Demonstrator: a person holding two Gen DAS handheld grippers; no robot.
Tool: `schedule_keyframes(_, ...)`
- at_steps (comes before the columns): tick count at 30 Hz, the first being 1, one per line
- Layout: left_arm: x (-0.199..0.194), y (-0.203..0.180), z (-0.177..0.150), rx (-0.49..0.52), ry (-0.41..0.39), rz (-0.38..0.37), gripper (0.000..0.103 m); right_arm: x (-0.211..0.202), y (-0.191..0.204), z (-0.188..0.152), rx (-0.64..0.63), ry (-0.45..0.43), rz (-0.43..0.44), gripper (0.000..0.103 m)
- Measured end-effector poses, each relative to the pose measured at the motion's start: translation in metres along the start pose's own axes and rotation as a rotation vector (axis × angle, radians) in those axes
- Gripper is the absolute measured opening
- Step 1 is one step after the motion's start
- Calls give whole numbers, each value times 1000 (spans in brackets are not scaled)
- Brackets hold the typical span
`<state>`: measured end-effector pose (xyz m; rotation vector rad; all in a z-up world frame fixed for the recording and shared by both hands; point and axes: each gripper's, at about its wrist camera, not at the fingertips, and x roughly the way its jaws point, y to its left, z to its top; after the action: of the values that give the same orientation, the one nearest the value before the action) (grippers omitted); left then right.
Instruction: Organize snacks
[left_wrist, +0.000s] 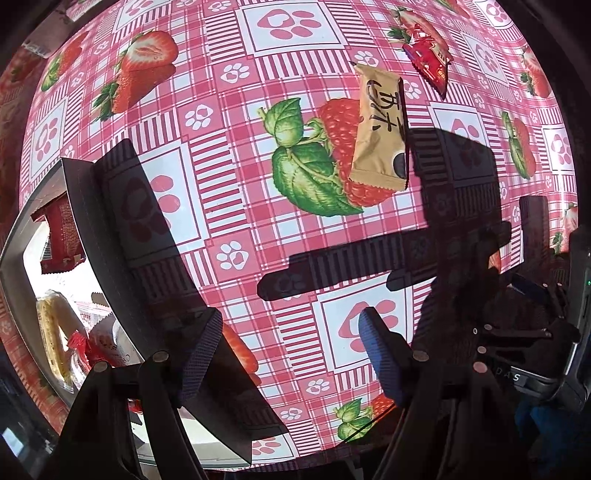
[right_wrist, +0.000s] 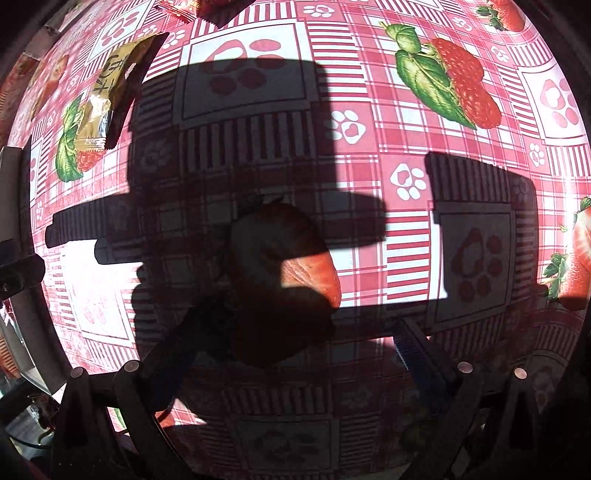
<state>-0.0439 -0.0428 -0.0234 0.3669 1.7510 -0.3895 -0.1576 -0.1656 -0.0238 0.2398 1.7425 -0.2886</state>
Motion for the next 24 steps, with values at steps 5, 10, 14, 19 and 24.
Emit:
schedule_keyframes(5,-1,3,10,4,19,-5,79,9,-1,-17,7,26,3,103)
schedule_keyframes(10,0,7,16,3,36,-10,79,16,1,-30,8,40,2,103)
schedule_keyframes(14,1,15,18,-13,40,-15,79,22,5,-39,8,49,2,103)
schedule_keyframes(19,2,26,19,-53,34,-19,79,26,10,-30,6,44,1,103)
schedule_keyframes(24,-2,39,20,-84,6,-25,79,26,21,-17,5,25,1,103)
